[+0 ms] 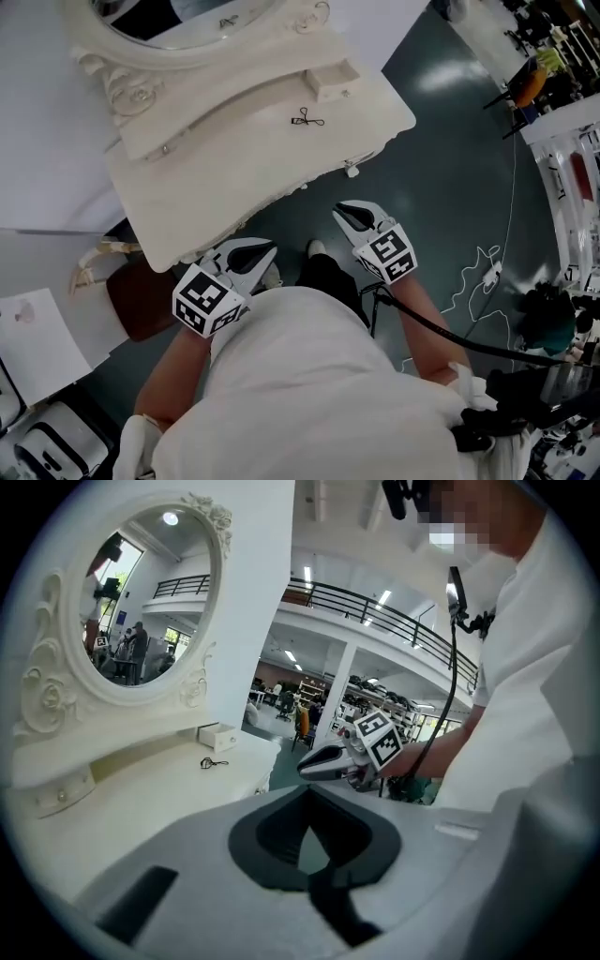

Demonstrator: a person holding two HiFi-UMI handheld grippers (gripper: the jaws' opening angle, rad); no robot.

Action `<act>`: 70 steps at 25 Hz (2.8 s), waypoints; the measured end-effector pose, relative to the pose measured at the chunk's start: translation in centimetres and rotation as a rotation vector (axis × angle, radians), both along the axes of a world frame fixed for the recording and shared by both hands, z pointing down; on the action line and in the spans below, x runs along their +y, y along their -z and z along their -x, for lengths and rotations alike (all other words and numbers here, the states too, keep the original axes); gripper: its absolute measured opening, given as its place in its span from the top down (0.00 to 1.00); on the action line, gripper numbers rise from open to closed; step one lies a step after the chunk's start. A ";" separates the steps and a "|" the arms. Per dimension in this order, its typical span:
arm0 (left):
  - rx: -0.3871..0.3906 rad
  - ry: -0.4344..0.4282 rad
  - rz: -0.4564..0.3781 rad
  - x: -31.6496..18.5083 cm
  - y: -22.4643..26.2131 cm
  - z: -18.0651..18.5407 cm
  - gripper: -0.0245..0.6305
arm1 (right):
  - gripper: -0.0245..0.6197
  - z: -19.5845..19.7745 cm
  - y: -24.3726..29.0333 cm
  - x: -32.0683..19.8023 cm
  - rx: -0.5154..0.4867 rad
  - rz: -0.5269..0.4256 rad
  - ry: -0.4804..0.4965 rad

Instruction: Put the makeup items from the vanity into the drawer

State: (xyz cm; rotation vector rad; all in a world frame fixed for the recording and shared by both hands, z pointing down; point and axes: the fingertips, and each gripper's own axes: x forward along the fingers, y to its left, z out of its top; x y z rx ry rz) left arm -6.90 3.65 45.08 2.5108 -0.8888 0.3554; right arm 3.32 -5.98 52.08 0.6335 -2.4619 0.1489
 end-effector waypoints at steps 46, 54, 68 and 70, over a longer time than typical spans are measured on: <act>-0.059 0.544 0.064 -26.0 1.5 1.1 0.96 | 0.94 10.5 -8.5 -29.2 0.137 -0.104 0.535; -0.051 0.481 0.049 -27.7 2.6 0.1 0.96 | 0.94 8.9 -1.4 -29.0 0.049 -0.083 0.553; -0.063 0.473 0.032 -29.5 2.7 -1.1 0.96 | 0.94 3.7 1.3 -40.1 0.119 -0.204 0.529; -0.065 0.481 0.035 -29.5 2.6 -1.0 0.96 | 0.95 3.5 0.6 -41.1 0.144 -0.213 0.543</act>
